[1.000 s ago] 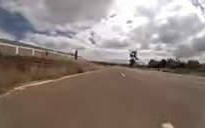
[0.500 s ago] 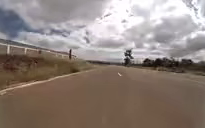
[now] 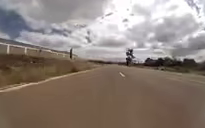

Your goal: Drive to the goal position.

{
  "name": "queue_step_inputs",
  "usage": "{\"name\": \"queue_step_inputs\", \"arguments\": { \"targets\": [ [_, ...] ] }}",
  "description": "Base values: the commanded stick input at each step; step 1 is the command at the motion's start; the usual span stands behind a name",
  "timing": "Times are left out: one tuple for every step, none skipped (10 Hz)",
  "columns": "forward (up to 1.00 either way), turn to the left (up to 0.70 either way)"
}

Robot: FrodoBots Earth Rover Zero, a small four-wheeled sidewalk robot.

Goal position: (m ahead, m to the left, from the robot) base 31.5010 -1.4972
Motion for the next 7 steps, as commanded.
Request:
{"name": "queue_step_inputs", "arguments": {
  "targets": [
    [0.85, -0.29],
    [0.85, -0.34],
    [0.85, -0.31],
    [0.85, 0.0],
    [0.85, 0.0],
    [0.85, 0.0],
    [0.85, 0.0]
  ]
}}
